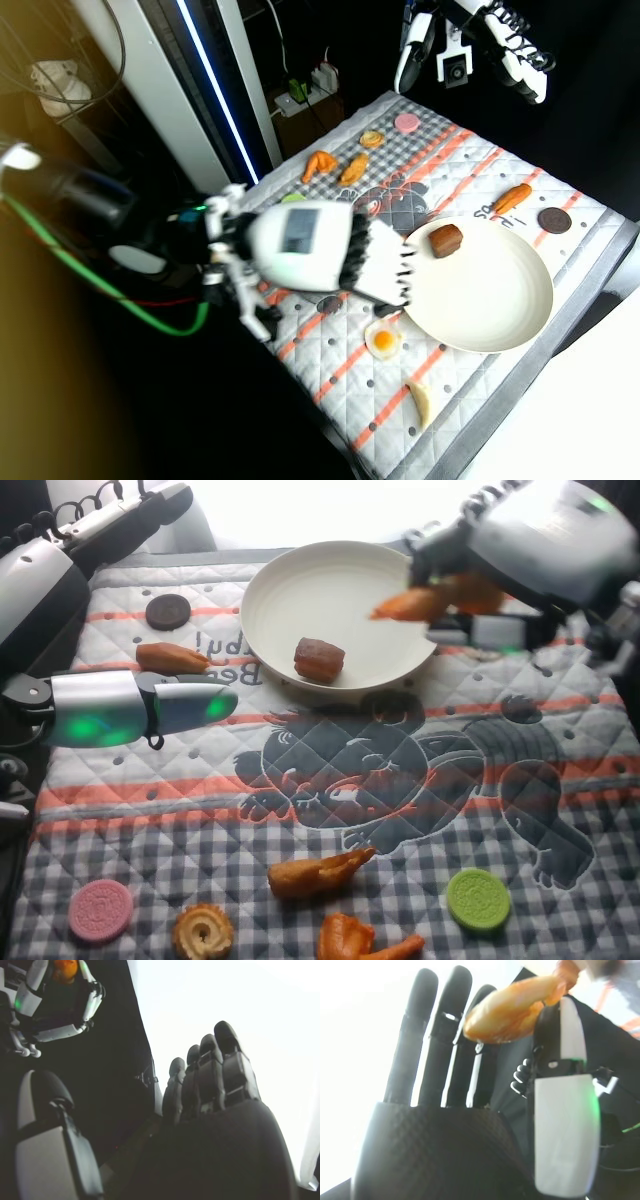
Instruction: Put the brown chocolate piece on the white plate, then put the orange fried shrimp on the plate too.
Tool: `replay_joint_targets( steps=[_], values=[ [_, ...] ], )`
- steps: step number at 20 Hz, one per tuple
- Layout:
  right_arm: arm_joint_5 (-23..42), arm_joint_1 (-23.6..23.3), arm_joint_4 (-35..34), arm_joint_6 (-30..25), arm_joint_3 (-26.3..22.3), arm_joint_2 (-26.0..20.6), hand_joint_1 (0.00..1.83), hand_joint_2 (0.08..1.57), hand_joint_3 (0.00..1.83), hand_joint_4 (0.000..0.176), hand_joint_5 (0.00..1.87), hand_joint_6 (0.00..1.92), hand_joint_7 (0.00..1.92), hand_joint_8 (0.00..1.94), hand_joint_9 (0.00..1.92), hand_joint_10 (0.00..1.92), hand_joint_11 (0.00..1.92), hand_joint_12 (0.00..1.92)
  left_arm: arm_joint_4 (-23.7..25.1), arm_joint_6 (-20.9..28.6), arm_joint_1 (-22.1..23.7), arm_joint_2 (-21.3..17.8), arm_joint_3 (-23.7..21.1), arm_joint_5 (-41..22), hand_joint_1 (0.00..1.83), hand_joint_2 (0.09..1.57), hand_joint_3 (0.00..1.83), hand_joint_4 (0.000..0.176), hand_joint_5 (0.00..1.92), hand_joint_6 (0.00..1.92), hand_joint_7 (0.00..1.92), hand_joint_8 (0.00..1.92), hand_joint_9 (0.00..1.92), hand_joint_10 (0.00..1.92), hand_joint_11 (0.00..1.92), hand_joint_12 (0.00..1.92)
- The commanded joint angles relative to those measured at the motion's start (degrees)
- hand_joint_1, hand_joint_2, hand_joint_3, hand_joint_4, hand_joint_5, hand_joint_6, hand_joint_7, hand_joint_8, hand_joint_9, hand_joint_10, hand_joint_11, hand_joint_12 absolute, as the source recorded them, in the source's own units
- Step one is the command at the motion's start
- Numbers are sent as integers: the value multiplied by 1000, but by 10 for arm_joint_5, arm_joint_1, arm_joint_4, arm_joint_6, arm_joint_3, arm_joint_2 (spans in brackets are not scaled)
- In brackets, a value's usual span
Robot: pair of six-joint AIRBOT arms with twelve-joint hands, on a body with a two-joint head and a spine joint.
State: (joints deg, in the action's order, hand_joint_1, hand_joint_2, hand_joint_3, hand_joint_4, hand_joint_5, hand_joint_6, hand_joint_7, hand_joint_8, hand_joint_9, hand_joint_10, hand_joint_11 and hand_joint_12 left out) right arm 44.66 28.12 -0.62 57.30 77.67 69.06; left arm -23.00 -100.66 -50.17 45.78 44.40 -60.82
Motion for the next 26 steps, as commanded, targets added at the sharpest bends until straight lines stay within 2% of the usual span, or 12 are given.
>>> replay_joint_targets(
  steps=[1, 3, 5, 6, 8, 11, 14, 15, 20, 21, 23, 26],
  values=[
    [44, -17, -5, 3, 12, 4, 1377, 1096, 0, 0, 915, 1072, 1058, 786, 977, 1099, 789, 1198, 17, 3, 5, -2, 2, -68, 783, 828, 0, 50, 163, 1, 150, 1, 157, 4, 0, 605],
    [3, -52, 9, 3, 45, 39, 1259, 1094, 0, 0, 948, 1034, 1098, 795, 1034, 876, 852, 1274, 17, 3, 8, 2, 6, -61, 753, 832, 1, 86, 144, 1, 154, 0, 169, 4, 0, 593],
    [-21, -73, 19, 9, 64, 60, 1241, 1114, 4, 0, 901, 967, 1063, 997, 1077, 889, 899, 1339, 18, 3, 11, 6, 11, -54, 727, 836, 2, 100, 145, 2, 158, 1, 165, 1, 0, 562],
    [-27, -80, 22, 9, 72, 69, 1068, 1098, 1, 0, 720, 446, 807, 767, 847, 840, 761, 1352, 18, 3, 13, 9, 13, -49, 753, 827, 0, 98, 160, 4, 166, 2, 172, 2, 0, 631],
    [-32, -84, 23, 9, 78, 77, 840, 1053, 0, 40, 503, 37, 571, 415, 560, 712, 406, 1382, 20, 3, 18, 14, 17, -43, 773, 825, 0, 88, 168, 3, 165, 1, 164, 3, 0, 597],
    [-41, -84, 23, 9, 81, 80, 642, 951, 0, 105, 74, 0, 385, 32, 370, 349, 16, 1378, 20, 3, 19, 16, 18, -42, 793, 818, 0, 68, 170, 1, 150, 0, 140, 0, 0, 514],
    [-42, -84, 23, 9, 74, 80, 581, 905, 1, 128, 0, 0, 288, 0, 359, 54, 0, 1126, 19, 8, 16, 15, 17, -46, 773, 815, 0, 69, 174, 1, 145, 1, 124, 1, 0, 486],
    [-41, -81, 23, 9, 64, 76, 598, 908, 1, 142, 0, 0, 263, 0, 351, 34, 0, 1148, 19, 25, 13, 13, 20, -50, 780, 813, 0, 53, 181, 2, 149, 2, 137, 4, 0, 507],
    [37, -20, 14, 9, -14, -15, 538, 927, 0, 130, 0, 0, 206, 4, 206, 13, 0, 640, 22, 181, -15, -3, 48, -78, 793, 816, 0, 42, 169, 1, 152, 1, 155, 3, 0, 695],
    [72, 5, 0, 9, -36, -40, 509, 928, 0, 142, 0, 0, 201, 1, 188, 6, 0, 573, 22, 217, -25, -6, 54, -89, 798, 814, 0, 43, 162, 0, 146, 0, 151, 1, 0, 710],
    [123, 50, -17, 7, -66, -72, 558, 923, 0, 169, 39, 3, 217, 2, 177, 1, 0, 538, 22, 267, -40, -8, 64, -109, 786, 826, 3, 82, 134, 1, 170, 3, 144, 2, 0, 596],
    [193, 112, -32, 7, -117, -120, 591, 935, 1, 168, 58, 1, 248, 4, 175, 1, 0, 282, 19, 305, -62, -15, 65, -137, 774, 840, 5, 90, 125, 1, 168, 1, 155, 2, 0, 546]
  ],
)
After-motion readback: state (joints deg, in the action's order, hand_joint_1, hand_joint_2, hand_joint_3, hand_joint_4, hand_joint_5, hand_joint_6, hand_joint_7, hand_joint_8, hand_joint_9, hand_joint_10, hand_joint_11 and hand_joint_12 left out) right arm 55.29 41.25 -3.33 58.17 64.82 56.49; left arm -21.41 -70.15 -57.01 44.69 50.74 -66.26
